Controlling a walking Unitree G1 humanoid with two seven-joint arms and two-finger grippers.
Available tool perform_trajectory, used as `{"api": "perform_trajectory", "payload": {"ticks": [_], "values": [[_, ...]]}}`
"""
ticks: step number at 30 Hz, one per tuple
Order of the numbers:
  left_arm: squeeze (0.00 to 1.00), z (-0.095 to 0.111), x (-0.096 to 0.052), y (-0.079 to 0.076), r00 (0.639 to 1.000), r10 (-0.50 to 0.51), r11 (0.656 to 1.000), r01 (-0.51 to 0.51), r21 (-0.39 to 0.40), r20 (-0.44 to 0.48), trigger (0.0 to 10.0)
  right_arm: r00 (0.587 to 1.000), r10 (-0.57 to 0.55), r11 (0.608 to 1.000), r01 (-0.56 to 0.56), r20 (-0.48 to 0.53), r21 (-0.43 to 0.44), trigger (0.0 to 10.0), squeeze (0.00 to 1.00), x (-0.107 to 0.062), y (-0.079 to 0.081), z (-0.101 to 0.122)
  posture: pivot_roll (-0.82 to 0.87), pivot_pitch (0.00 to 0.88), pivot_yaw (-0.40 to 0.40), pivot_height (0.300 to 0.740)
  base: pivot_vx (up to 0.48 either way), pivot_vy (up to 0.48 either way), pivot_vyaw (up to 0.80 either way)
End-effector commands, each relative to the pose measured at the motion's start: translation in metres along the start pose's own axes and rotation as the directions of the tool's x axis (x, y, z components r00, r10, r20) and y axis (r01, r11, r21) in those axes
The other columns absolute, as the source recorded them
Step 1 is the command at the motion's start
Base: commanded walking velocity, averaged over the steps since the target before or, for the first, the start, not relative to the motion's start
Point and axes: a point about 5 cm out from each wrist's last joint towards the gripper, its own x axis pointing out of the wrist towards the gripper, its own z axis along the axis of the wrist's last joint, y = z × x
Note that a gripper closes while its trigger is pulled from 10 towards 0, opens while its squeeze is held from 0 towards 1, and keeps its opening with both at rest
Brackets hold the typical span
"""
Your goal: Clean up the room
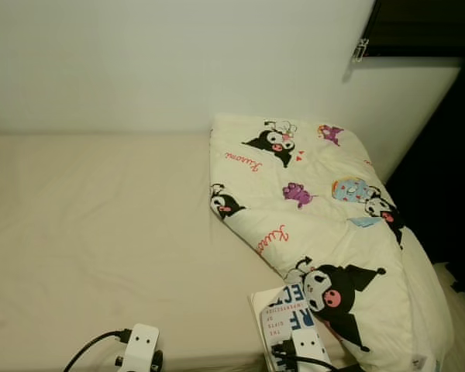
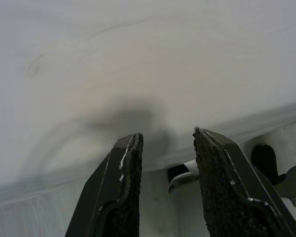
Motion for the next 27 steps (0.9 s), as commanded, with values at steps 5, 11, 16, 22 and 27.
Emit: {"api": "perform_trajectory", "payload": {"ticks": [5, 11, 16, 22, 27], "values": [[0.00, -0.010, -0.003, 0.001, 0.999, 0.004, 1.000, -0.003, 0.023, -0.036, 10.0, 1.000, -0.001, 1.000, 0.001, -0.012, -0.006, 10.0, 0.00, -0.001, 0.001, -0.005, 0.06, 0.000, 0.048, 0.689, 0.000, 0.000, 0.00], [0.00, -0.008, -0.003, 0.005, 1.000, 0.012, 0.999, -0.010, 0.043, -0.027, 10.0, 1.000, 0.001, 1.000, -0.001, -0.011, 0.006, 10.0, 0.00, -0.002, 0.004, -0.006, 0.07, 0.000, 0.058, 0.689, 0.000, 0.000, 0.00], [0.00, -0.008, -0.003, 0.012, 0.999, 0.030, 0.998, -0.029, 0.060, -0.023, 10.0, 1.000, 0.003, 1.000, -0.002, -0.009, 0.023, 10.0, 0.00, -0.001, 0.007, -0.006, 0.08, 0.000, 0.068, 0.689, 0.000, 0.000, 0.00], [0.00, -0.008, -0.003, 0.013, 0.999, 0.036, 0.997, -0.035, 0.069, -0.020, 10.0, 1.000, 0.006, 1.000, -0.006, -0.011, 0.025, 10.0, 0.00, -0.001, 0.009, -0.007, 0.08, 0.000, 0.070, 0.689, 0.000, 0.000, 0.00], [0.00, -0.008, -0.003, 0.010, 0.999, 0.030, 0.997, -0.028, 0.067, -0.025, 10.0, 1.000, -0.001, 1.000, 0.001, -0.012, 0.021, 10.0, 0.00, -0.002, 0.006, -0.008, 0.07, 0.000, 0.067, 0.689, 0.000, 0.000, 0.00]]}}
